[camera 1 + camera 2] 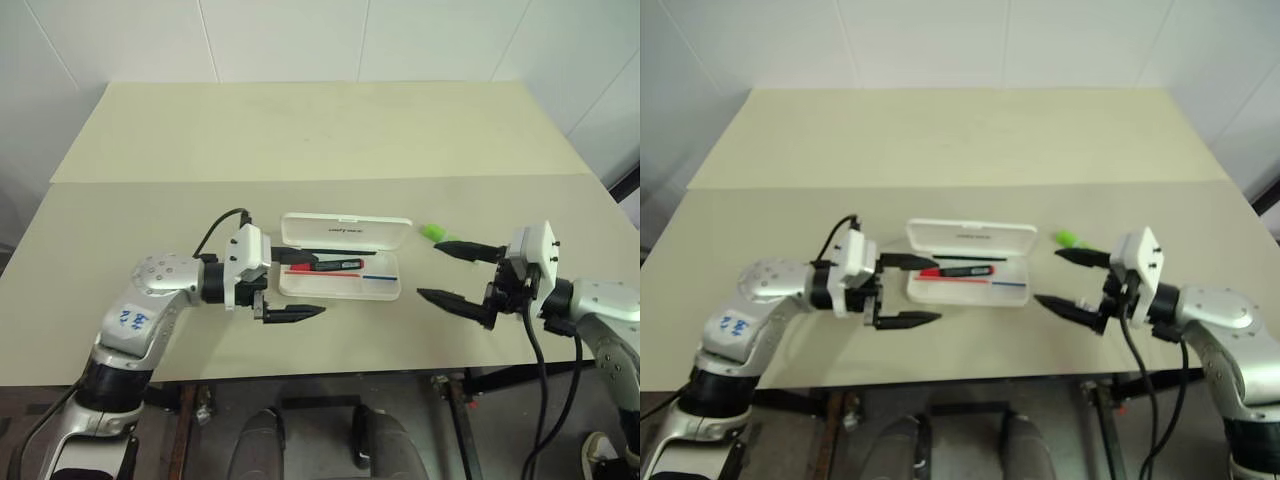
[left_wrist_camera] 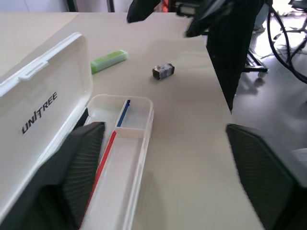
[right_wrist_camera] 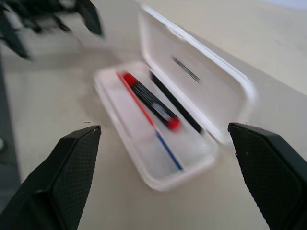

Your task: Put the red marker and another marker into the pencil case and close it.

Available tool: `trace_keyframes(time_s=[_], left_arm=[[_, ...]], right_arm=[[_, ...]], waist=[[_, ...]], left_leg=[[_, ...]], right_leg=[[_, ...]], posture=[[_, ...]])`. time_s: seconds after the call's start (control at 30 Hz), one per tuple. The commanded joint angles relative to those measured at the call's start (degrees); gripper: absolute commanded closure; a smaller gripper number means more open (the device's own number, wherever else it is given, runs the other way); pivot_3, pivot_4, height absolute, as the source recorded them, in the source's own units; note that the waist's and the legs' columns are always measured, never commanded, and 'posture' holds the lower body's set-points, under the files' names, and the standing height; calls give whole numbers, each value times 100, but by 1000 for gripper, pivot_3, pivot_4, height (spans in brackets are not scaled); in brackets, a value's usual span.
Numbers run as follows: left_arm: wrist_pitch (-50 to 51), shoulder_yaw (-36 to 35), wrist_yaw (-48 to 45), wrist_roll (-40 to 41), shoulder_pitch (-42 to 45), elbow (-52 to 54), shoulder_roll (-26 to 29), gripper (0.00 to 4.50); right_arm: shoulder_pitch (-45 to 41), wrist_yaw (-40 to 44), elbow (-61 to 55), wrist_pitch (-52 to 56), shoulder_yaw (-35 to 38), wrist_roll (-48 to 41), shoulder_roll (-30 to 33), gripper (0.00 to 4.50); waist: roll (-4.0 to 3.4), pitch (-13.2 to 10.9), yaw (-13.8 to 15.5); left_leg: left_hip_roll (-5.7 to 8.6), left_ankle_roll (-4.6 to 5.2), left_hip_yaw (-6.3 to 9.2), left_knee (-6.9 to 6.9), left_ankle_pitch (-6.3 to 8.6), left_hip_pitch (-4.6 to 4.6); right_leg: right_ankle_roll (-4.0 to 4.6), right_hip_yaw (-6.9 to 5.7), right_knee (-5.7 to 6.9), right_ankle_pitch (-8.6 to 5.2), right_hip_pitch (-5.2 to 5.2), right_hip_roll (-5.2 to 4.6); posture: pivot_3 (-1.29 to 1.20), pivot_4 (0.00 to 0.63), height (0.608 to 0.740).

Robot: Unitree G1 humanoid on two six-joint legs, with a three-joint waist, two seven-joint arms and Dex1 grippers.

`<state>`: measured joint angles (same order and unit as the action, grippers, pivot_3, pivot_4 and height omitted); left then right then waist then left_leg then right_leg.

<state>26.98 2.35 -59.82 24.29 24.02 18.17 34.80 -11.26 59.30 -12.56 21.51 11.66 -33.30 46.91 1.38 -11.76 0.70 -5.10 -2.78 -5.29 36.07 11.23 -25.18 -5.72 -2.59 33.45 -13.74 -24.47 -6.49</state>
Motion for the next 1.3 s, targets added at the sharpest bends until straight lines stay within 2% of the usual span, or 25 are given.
trace_keyframes(time_s=[0.03,0.3,0.5,0.7,0.9,1.0,1.27,1.3], left_arm=[[353,-249,481,141,-1,533,70,7],[890,-12,1438,-78,471,790,-110,7],[1174,188,1597,97,821,977,-269,7],[1391,272,1640,169,935,1054,-263,7],[1423,283,1593,164,951,1054,-170,7],[1413,276,1561,164,979,1037,-118,0],[1252,272,1453,90,1039,870,27,0],[1225,281,1439,76,1052,843,32,0]], right_arm=[[-433,130,836,-420,-93,478,123,0],[-1829,345,3681,-1462,-780,1698,-65,0],[-2725,593,5453,-2250,-984,2190,-233,0],[-3460,561,6860,-2791,-1037,2536,-356,0],[-3780,505,7649,-2990,-1066,2810,-476,0],[-3830,624,7837,-2975,-1090,2891,-503,603],[-3914,700,7977,-2992,-1059,2976,-527,3405],[-3904,693,7960,-3010,-1057,2987,-529,3404]], waist=[[0,0,-5],[-1,0,-92],[-2,-1,-95],[-2,-1,-124],[-2,-1,-171],[-2,-1,-192],[-2,-1,-226],[-2,-1,-225]], left_leg=[[0,-12,1,2,8,1],[3,14,0,0,-10,0],[3,13,-1,-2,-12,1],[3,9,-2,0,-14,6],[4,4,-1,-1,-17,6],[4,2,-1,3,-18,6],[11,-1,-1,12,-24,11],[13,-4,-2,12,-25,10]], right_leg=[[2,0,0,2,0,2],[-6,6,0,11,-3,5],[-50,9,7,34,-7,9],[-49,14,12,34,-7,11],[-51,16,16,34,-7,10],[-53,17,17,36,-6,10],[-41,24,20,38,2,3],[-37,25,19,39,2,2]], posture=[[0,150,740],[0,150,740],[0,150,740],[0,150,740],[0,150,740],[0,150,740],[0,150,740],[0,150,740]])
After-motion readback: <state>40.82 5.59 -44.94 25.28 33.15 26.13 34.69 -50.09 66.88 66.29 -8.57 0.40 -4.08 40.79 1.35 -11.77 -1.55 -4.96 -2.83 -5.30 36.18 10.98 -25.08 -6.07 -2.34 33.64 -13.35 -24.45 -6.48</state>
